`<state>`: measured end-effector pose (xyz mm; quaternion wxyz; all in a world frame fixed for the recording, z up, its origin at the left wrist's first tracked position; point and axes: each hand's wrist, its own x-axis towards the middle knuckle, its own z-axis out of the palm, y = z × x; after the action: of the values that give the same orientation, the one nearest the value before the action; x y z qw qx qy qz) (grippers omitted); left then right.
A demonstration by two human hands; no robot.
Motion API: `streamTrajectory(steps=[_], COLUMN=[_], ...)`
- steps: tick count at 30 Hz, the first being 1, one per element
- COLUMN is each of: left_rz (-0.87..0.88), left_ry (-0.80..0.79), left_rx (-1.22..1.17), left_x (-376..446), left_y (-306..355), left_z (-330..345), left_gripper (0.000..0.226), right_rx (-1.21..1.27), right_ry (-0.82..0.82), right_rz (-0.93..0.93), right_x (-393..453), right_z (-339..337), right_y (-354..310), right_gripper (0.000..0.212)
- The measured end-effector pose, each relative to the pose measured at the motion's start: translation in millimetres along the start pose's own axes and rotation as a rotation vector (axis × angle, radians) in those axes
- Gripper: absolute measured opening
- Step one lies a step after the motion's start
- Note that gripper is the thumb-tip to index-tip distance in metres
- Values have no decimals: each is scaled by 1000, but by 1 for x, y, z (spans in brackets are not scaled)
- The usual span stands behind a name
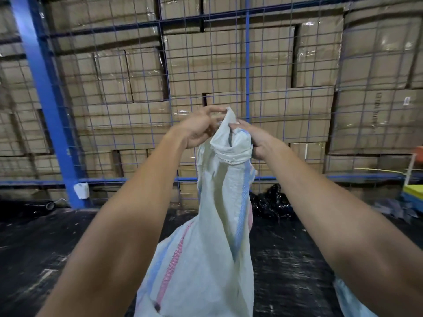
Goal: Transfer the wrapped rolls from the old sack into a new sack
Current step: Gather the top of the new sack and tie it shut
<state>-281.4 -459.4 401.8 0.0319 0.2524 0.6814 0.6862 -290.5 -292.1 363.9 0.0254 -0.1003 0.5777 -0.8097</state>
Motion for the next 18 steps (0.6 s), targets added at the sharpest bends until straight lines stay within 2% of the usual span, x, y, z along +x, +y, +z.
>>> streamTrajectory(steps=[3,6,8,11,13,15,17,18], left_rz=[38,173,231,140,95,123,180,197], left_ry=[-176,-222,-297,-487,-548,-445,-195,-59], left_rx=[112,292,396,472,526,494,336,252], left_x=[-3,-6,-10,-17,-21,-21,-19,-16], left_y=[-13,-19,-22,-32,-39,-50,-55,-55], left_z=[-2,4,2,-9,-14,-13,-7,-5], left_gripper=[58,67,79,104,105,80,41,29], right_rx=[-15,-19,53,76,37,51,135,198], right_ry=[17,139,198,306,387,395,343,295], right_rz=[19,10,-9,-18,-36,-25,-43,-76], right_x=[-1,5,8,11,12,16,14,12], right_z=[-1,1,2,-4,-9,-13,-11,-10], right_y=[1,1,2,4,5,8,11,12], right_gripper=[6,20,19,22,22,23,19,20])
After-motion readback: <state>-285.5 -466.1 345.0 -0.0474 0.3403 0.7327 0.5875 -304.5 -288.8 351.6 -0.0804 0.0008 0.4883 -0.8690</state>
